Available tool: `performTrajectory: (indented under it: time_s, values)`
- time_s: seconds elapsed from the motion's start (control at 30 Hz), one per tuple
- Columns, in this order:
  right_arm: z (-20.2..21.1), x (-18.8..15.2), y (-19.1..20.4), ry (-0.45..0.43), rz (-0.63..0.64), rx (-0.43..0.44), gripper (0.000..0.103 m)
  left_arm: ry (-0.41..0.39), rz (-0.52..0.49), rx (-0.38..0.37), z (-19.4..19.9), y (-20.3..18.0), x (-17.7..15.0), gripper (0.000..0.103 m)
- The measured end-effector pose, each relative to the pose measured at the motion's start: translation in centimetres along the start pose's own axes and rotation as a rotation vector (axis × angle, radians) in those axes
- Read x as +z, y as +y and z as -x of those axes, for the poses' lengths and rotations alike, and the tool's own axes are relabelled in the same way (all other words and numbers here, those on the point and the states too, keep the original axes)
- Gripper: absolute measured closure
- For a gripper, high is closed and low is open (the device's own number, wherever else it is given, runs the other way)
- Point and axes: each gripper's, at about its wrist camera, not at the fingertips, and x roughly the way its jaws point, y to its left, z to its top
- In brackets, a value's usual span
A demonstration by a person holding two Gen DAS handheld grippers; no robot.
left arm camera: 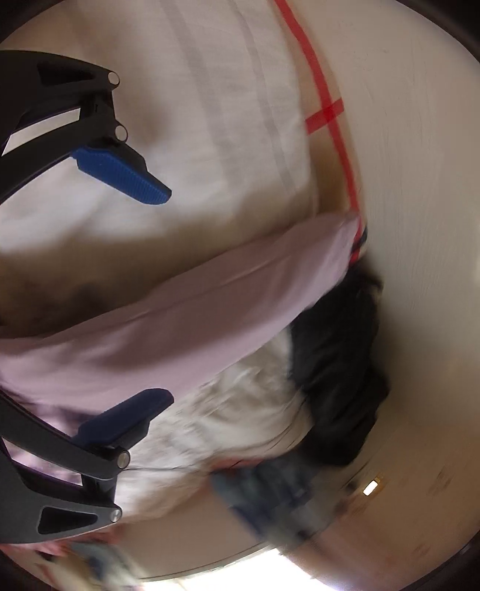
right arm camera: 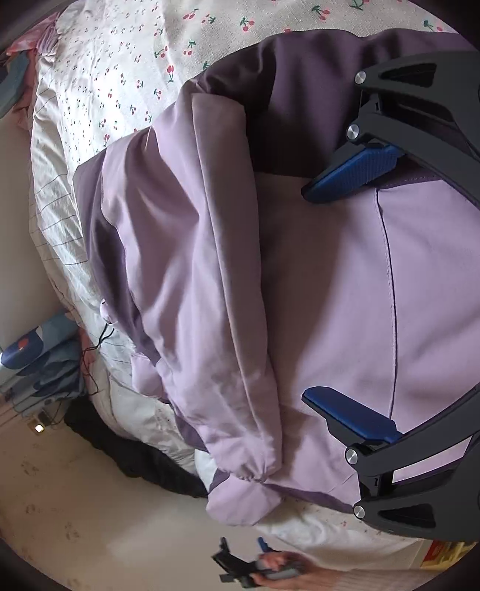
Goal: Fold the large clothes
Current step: 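Grasp the other sleeve cuff with the left tool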
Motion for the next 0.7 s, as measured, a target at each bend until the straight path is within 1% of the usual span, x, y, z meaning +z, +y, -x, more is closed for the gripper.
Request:
performTrajectory:
  time_s: [0.07, 0.17, 0.2, 0.27, 0.33, 0.37, 0.4, 0.43, 0.47, 0.5, 0.57, 0.63, 0.7]
  values:
    - [-0.3, -0.1, 0.1, 0.002, 0.003, -0.004, 0.006, -0.007, 0.04, 0.024, -1.5, 0.8, 2.0, 0.007]
    - [-0.8, -0.1, 0.5, 0.007, 0.014, -0.017, 0.006, 0.005, 0.1, 0.001, -4.0, 1.0, 4.3, 0.007]
    - [-0.8, -0.1, 0.6, 0.008, 0.019, -0.021, 0.006, 0.021, 0.115, -0.013, -5.0, 1.0, 4.7, 0.007]
    - [-0.9, -0.1, 0.7, 0.009, 0.024, -0.026, 0.006, 0.057, 0.15, -0.013, -6.8, 0.8, 4.9, 0.007]
    - [-0.9, -0.1, 0.7, 0.01, 0.026, -0.028, 0.006, 0.04, 0.169, -0.021, -7.4, 0.6, 4.9, 0.008]
    - [-0.9, -0.1, 0.7, 0.01, 0.026, -0.029, 0.006, 0.031, 0.169, -0.038, -7.7, 0.4, 5.0, 0.018]
    - [-0.9, -0.1, 0.7, 0.01, 0.027, -0.03, 0.006, 0.032, 0.178, -0.069, -7.9, 0.4, 5.1, 0.032]
    - [-0.9, -0.1, 0.8, 0.011, 0.028, -0.032, 0.006, 0.039, 0.206, -0.131, -8.1, 0.6, 4.9, 0.058]
    - [-0.9, -0.2, 0.8, 0.012, 0.03, -0.035, 0.006, 0.048, 0.228, -0.174, -8.3, 1.2, 5.1, 0.073]
    - [-0.9, -0.2, 0.9, 0.013, 0.031, -0.036, 0.006, 0.044, 0.273, -0.229, -8.0, 1.7, 4.8, 0.078]
    - [-1.0, -0.1, 0.9, 0.015, 0.03, -0.035, 0.006, 0.023, 0.297, -0.279, -7.7, 1.2, 5.0, 0.084]
    - [-0.9, 0.0, 0.7, 0.017, 0.022, -0.027, 0.006, -0.016, 0.311, -0.352, -5.8, 1.0, 4.8, 0.085]
    - [-0.8, 0.1, 0.6, 0.021, 0.009, -0.018, 0.006, -0.054, 0.285, -0.407, -3.4, 0.2, 4.6, 0.086]
